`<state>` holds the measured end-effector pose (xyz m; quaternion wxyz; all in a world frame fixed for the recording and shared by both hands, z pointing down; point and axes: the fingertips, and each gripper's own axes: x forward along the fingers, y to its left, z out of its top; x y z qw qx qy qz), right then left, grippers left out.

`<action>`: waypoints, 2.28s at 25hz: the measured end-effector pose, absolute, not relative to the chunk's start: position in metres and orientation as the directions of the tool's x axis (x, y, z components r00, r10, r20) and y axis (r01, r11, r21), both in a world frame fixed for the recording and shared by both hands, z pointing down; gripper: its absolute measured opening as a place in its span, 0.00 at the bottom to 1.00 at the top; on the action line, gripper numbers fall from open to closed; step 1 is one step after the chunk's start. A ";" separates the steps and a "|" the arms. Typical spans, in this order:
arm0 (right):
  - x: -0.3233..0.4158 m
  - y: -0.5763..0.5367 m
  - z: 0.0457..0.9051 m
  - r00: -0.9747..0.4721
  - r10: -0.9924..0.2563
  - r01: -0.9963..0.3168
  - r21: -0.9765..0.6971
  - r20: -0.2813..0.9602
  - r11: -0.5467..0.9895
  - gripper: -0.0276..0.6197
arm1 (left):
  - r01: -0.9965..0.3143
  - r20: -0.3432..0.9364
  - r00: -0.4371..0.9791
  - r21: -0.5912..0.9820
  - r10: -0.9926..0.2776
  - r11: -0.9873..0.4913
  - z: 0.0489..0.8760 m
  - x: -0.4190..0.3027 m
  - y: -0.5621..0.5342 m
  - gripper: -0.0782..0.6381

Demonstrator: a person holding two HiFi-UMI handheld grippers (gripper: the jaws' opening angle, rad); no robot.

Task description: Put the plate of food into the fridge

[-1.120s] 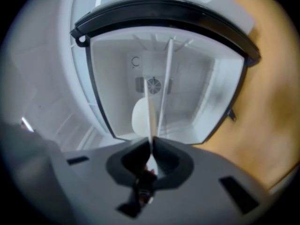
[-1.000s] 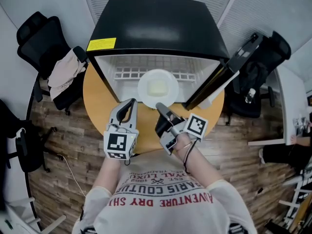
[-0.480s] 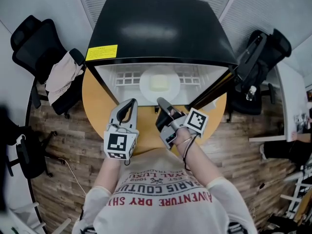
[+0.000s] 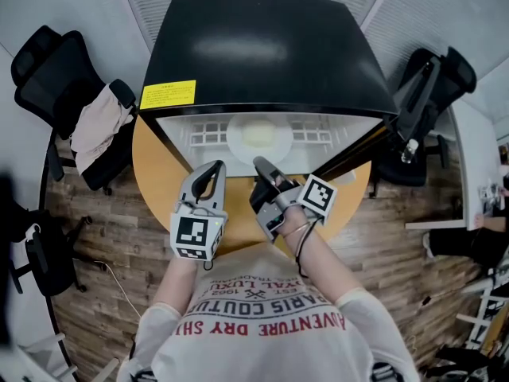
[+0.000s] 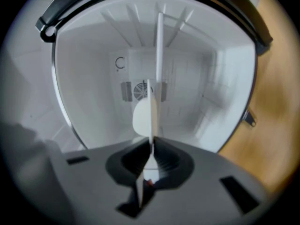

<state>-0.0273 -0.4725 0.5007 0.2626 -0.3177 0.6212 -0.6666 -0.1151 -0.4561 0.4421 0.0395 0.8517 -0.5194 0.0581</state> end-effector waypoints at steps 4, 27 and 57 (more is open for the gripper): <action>-0.030 -0.483 0.499 -0.655 -0.749 -0.052 -0.996 0.093 -0.078 0.11 | -0.888 0.148 0.456 0.008 -0.877 -0.460 0.445 -0.119 -0.461 0.15; -0.024 -0.508 0.511 -0.606 -0.784 -0.124 -0.989 0.137 -0.077 0.34 | -0.887 0.171 0.459 0.022 -0.872 -0.462 0.454 -0.120 -0.466 0.15; 0.029 -0.403 0.473 -0.595 -0.767 -0.795 -0.316 0.240 0.518 0.09 | -0.889 0.149 0.451 -0.013 -0.880 -0.458 0.435 -0.067 -0.393 0.15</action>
